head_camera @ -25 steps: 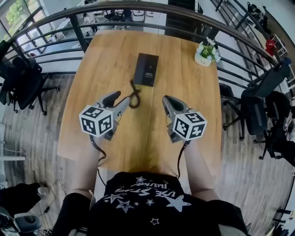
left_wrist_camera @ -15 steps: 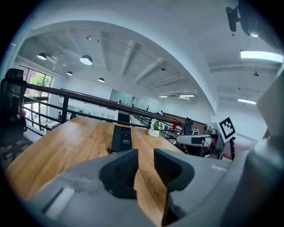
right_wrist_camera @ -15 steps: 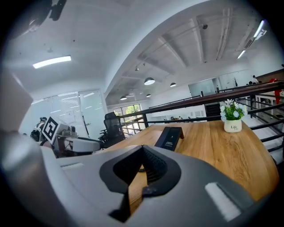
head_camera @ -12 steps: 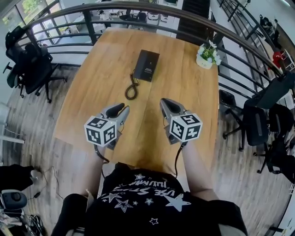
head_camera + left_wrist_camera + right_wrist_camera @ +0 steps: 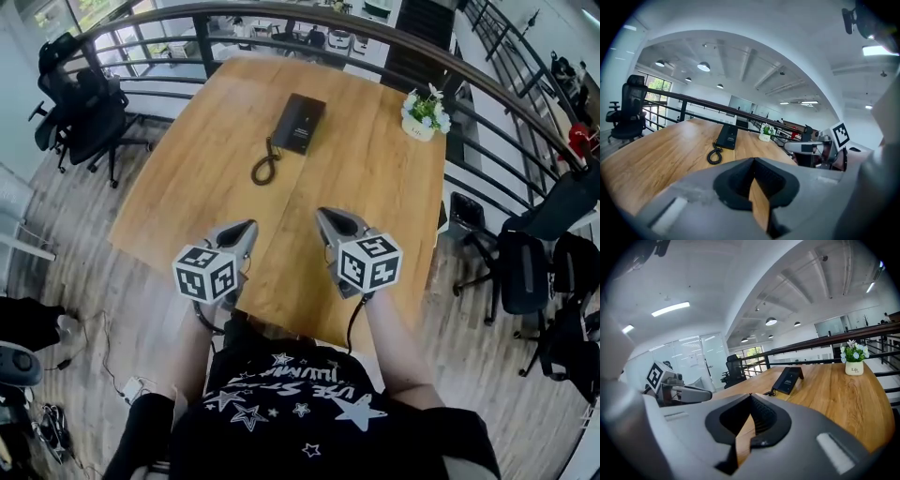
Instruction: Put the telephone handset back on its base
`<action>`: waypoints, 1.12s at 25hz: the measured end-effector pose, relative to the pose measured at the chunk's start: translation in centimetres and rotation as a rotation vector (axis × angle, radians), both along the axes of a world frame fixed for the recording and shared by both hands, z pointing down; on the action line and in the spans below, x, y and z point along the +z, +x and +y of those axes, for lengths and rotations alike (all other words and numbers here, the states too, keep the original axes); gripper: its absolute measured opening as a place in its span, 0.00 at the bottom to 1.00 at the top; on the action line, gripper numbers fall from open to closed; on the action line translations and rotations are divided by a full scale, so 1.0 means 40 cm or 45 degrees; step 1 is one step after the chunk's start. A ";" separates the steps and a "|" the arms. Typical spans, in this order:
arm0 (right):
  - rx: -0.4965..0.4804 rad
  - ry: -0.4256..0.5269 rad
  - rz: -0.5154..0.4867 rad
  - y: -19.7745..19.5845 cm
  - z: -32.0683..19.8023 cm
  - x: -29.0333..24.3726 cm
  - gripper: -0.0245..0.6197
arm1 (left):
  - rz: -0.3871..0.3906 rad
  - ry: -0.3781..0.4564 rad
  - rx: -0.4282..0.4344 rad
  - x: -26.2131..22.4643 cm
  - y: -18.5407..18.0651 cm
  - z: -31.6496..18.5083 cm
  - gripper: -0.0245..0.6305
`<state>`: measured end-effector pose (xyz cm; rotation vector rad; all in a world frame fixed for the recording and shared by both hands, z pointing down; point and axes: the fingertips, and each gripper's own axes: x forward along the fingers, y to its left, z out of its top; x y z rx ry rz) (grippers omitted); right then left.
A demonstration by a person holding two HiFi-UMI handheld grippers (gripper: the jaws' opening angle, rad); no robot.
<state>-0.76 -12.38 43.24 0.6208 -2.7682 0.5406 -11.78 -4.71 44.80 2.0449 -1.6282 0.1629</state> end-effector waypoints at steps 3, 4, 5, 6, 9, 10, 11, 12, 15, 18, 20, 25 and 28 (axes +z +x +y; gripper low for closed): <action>-0.060 0.001 0.000 0.032 0.032 -0.002 0.04 | 0.011 0.002 -0.052 -0.004 0.049 0.045 0.04; -0.081 0.003 0.002 0.045 0.043 -0.001 0.04 | 0.013 0.003 -0.071 -0.004 0.066 0.060 0.04; -0.100 0.004 0.004 0.059 0.053 0.000 0.04 | 0.014 0.003 -0.091 -0.003 0.081 0.074 0.04; -0.118 0.005 0.004 0.071 0.062 0.000 0.04 | 0.016 0.003 -0.115 -0.001 0.093 0.087 0.04; -0.165 0.000 0.003 0.100 0.086 0.002 0.04 | 0.028 0.002 -0.185 -0.001 0.119 0.126 0.04; -0.177 -0.002 0.006 0.107 0.092 0.004 0.04 | 0.034 0.002 -0.202 -0.002 0.126 0.138 0.04; -0.188 -0.003 0.009 0.112 0.098 0.007 0.04 | 0.037 0.002 -0.215 -0.003 0.132 0.151 0.04; -0.197 -0.004 0.011 0.114 0.103 0.009 0.04 | 0.037 0.001 -0.224 -0.003 0.139 0.164 0.04; -0.228 -0.001 0.003 0.113 0.126 0.007 0.04 | 0.028 -0.015 -0.244 0.005 0.151 0.207 0.04; -0.257 0.008 -0.001 0.101 0.158 0.001 0.04 | 0.035 -0.024 -0.266 0.009 0.153 0.251 0.04; -0.272 0.011 0.003 0.095 0.182 -0.003 0.04 | 0.041 -0.019 -0.279 0.002 0.153 0.279 0.04; -0.283 0.003 0.010 0.089 0.248 -0.015 0.04 | 0.052 -0.015 -0.305 -0.012 0.158 0.360 0.04; -0.324 0.005 0.008 0.094 0.320 -0.032 0.04 | 0.047 -0.007 -0.321 -0.032 0.172 0.429 0.04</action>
